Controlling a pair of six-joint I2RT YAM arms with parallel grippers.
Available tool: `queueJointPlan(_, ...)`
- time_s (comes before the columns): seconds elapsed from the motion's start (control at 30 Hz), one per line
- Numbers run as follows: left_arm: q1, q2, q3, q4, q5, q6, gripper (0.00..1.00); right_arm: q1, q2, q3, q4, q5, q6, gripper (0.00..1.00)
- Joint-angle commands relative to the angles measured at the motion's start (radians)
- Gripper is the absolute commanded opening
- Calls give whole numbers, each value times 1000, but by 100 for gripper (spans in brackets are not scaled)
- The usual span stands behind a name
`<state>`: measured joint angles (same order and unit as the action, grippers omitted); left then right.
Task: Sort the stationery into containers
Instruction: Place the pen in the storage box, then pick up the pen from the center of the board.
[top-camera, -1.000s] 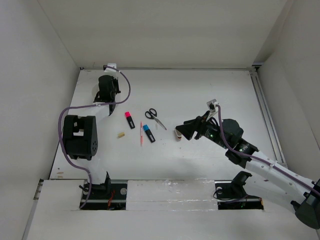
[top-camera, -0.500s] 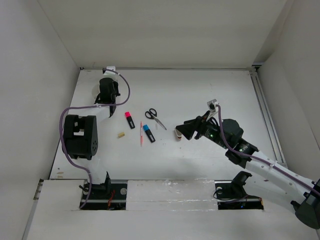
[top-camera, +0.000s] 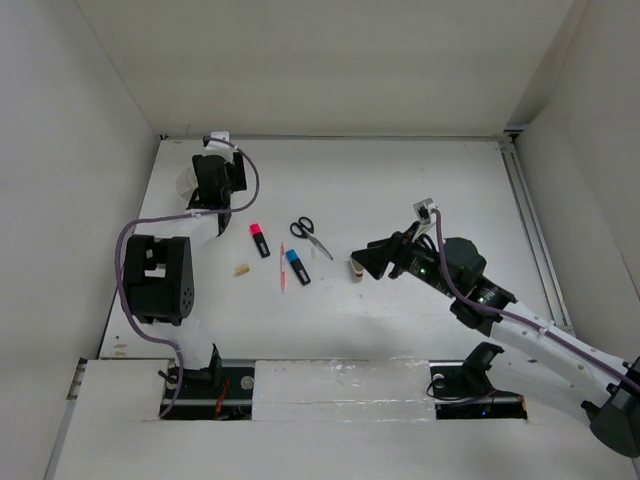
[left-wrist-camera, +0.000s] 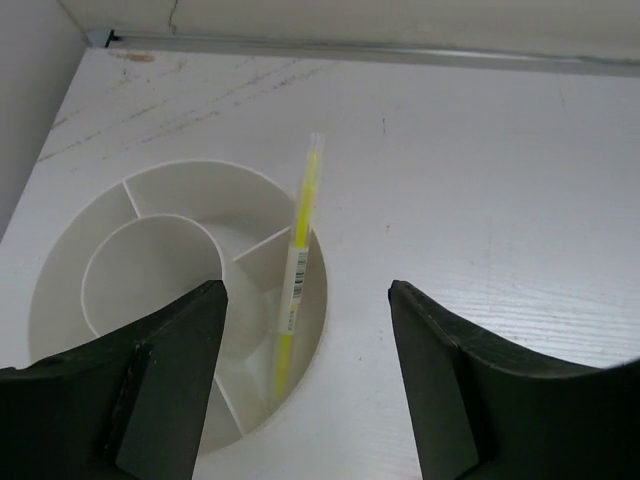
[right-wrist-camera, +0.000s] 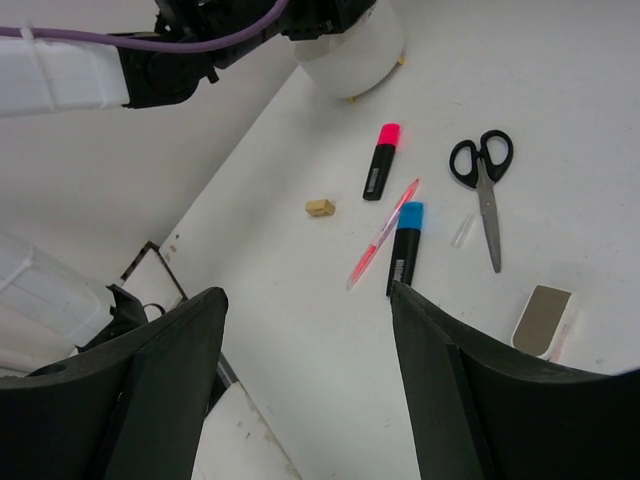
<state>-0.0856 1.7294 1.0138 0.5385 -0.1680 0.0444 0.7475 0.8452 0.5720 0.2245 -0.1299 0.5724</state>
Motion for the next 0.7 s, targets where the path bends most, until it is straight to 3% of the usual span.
queueJointPlan(0.0, -23, -122, 19, 34, -2, 6, 62, 6, 14, 8, 38, 12, 0, 73)
queueJointPlan(0.2, -36, -154, 127, -66, 59, -9, 81, 6, 66, 49, 38, 12, 0, 73)
queueJointPlan(0.23, -36, -163, 140, -89, 68, -9, 100, 6, 78, 49, 38, 12, 0, 73)
queueJointPlan(0.43, -36, -153, 342, -277, 79, -122, 100, 6, 88, 77, 15, 41, 9, 74)
queueJointPlan(0.47, -36, -152, 385, -375, 79, -153, 100, 6, 88, 86, -5, 67, 9, 74)
queueJointPlan(0.57, -36, -133, 563, -558, 90, -295, 100, 6, 88, 126, -98, 130, 0, 97)
queueJointPlan(0.67, -81, -133, 678, -773, 136, -366, 100, 6, 88, 172, -192, 151, -11, 98)
